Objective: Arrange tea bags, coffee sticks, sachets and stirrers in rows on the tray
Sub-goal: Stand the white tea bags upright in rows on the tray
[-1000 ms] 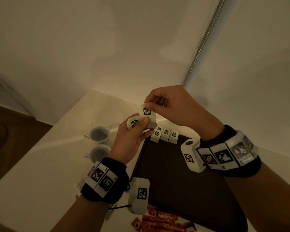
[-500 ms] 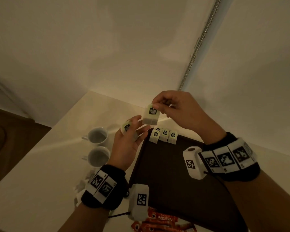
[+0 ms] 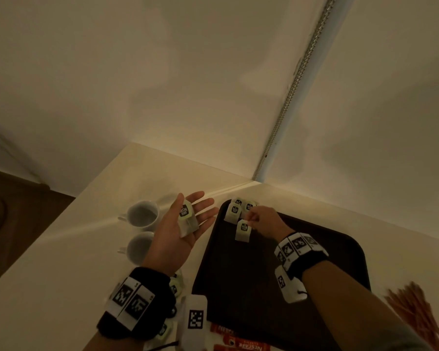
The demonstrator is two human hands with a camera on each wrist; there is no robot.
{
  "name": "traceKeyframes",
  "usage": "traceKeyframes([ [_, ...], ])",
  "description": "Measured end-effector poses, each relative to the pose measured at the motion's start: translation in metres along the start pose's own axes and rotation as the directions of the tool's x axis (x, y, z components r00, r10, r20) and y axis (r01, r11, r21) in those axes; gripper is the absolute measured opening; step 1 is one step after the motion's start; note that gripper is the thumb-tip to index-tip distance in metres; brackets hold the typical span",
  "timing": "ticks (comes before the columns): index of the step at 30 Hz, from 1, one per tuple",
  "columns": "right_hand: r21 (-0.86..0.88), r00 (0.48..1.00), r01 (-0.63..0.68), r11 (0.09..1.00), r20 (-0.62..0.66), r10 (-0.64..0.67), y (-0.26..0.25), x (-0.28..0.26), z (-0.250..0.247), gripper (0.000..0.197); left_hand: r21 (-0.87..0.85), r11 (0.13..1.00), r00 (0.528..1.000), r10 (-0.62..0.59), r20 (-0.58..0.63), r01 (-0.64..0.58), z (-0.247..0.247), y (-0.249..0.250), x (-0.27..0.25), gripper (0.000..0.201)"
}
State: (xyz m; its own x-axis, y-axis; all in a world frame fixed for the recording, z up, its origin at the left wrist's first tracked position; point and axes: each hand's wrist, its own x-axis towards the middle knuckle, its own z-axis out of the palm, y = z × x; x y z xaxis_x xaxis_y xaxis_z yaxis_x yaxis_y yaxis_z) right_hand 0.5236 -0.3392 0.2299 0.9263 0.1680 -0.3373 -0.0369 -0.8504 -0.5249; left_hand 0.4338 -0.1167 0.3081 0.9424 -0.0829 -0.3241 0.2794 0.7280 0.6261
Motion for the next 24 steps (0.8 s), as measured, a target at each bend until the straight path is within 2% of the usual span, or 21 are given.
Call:
traceKeyframes([
  [5,0.058,0.987,-0.071,0.996,-0.141,0.078,0.015,0.018,0.002,0.011,-0.007,1.0,1.0,0.007,-0.02,-0.007,-0.007,-0.001,0.006,0.049],
  [13,0.069,0.977,-0.078,0.995,-0.192,0.09,0.02,0.039,0.006,0.01,0.014,0.999,0.999,-0.034,-0.038,0.035,-0.009,-0.003,0.011,0.052],
  [17,0.072,0.965,-0.065,0.995,-0.248,0.081,0.008,0.036,0.0,0.018,0.045,0.993,0.994,-0.105,-0.023,0.106,-0.01,-0.002,0.012,0.068],
  [19,0.158,0.948,0.08,0.984,-0.317,-0.026,-0.016,0.025,-0.011,0.018,0.067,0.987,0.989,-0.149,-0.01,0.149,-0.011,-0.001,0.014,0.075],
  [21,0.268,0.918,0.317,0.91,-0.326,-0.224,-0.052,0.003,-0.024,0.013,0.102,0.98,0.985,-0.174,0.006,0.173,-0.009,0.0,0.017,0.08],
  [24,0.242,0.812,0.581,0.777,-0.236,-0.533,-0.099,-0.03,-0.035,0.013,0.192,0.97,0.984,-0.167,0.061,0.153,0.0,-0.001,0.019,0.084],
])
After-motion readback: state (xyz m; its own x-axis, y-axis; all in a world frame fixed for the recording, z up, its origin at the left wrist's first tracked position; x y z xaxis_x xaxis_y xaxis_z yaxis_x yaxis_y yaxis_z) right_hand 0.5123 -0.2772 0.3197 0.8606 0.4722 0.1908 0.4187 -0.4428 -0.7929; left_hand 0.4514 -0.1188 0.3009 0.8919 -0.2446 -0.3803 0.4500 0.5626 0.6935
